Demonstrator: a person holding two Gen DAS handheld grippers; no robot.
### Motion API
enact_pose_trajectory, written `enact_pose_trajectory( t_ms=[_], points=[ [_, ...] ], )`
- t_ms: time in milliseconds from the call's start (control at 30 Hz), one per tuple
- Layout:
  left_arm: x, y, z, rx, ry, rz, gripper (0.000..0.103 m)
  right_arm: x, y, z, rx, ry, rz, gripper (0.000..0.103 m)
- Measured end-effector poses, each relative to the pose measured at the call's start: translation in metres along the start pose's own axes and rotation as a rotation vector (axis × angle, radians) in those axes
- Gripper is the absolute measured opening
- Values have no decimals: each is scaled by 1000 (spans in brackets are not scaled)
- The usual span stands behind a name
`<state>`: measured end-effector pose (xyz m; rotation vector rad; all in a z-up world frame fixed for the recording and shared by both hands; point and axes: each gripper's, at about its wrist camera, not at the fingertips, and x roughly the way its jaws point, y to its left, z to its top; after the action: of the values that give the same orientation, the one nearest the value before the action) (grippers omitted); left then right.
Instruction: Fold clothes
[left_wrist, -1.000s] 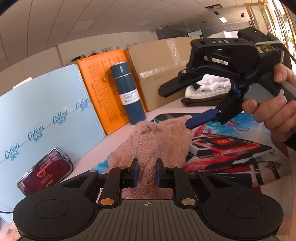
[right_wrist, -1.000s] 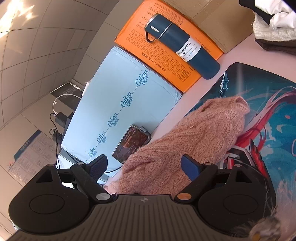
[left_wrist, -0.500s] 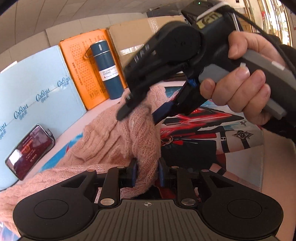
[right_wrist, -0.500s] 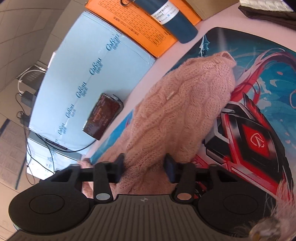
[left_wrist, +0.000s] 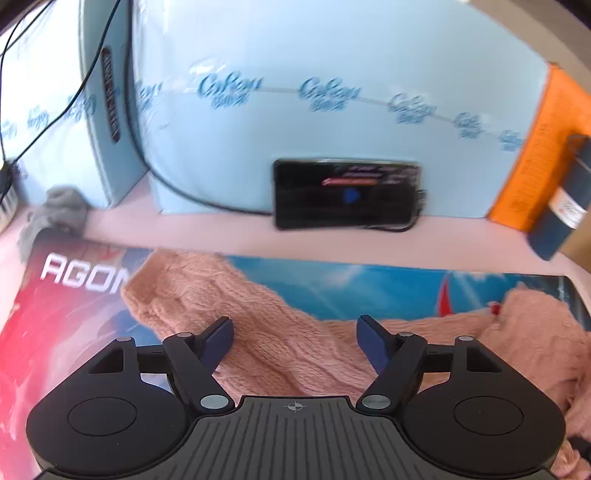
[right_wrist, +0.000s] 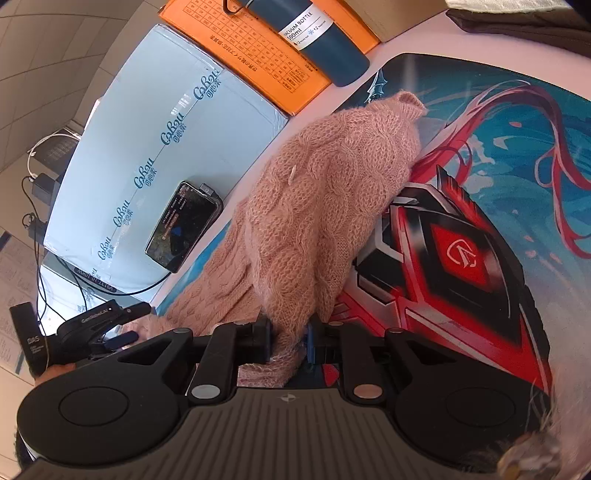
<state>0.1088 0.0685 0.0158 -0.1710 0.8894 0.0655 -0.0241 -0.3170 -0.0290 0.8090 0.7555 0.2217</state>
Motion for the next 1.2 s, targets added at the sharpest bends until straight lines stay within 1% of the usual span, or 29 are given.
enact_pose_trajectory(
  t_ms=[100,167,200,233,267,300,333,367,433,500,533,667,733,767,833,933,1100,1167,1200],
  points=[
    [9,10,1,-13,41,-4,73,-2,-1,-2,-8,-3,9,17],
    [8,8,-4,4,30,18,73,0,1,-2,-16,-5,10,17],
    [9,3,-8,38,21,42,72,0,2,-2,-19,-7,11,17],
    [10,-3,-12,89,8,78,63,0,2,-3,-22,-9,11,17],
    [11,-8,-16,136,-7,112,49,-1,2,-3,-22,-10,13,17],
    [11,-10,-19,167,-27,129,42,-2,1,-3,-22,-11,14,17],
    [10,-10,-19,175,-45,116,22,-3,1,-4,-22,-12,15,17],
    [8,-8,-20,179,-63,101,9,-3,0,-4,-21,-11,17,17],
    [-4,3,-24,168,-115,61,7,-4,-1,-4,-16,-11,21,17],
    [-23,16,-31,147,-192,41,7,-6,-2,-4,-13,-12,23,17],
    [-38,24,-37,126,-240,18,7,-6,-3,-4,-13,-14,24,17],
    [-97,49,-70,51,-409,-54,7,-9,-3,-5,-12,-27,22,18],
    [-118,60,-89,12,-467,-85,7,-11,-4,-6,1,-38,22,18],
    [-125,64,-98,-1,-483,-91,7,-13,-5,-6,12,-45,22,18],
    [-134,71,-114,-29,-511,-99,7,-19,-5,-6,17,-67,24,17],
    [-139,80,-136,-89,-522,-110,7,-28,-3,-7,23,-93,25,17],
    [-138,91,-169,-144,-475,-102,8,-38,-5,-11,21,-107,-3,17],
    [-137,95,-180,-153,-459,-110,9,-41,-9,-14,23,-106,-19,17],
    [-138,97,-183,-156,-453,-102,9,-42,-11,-16,23,-105,-28,17]
  ],
)
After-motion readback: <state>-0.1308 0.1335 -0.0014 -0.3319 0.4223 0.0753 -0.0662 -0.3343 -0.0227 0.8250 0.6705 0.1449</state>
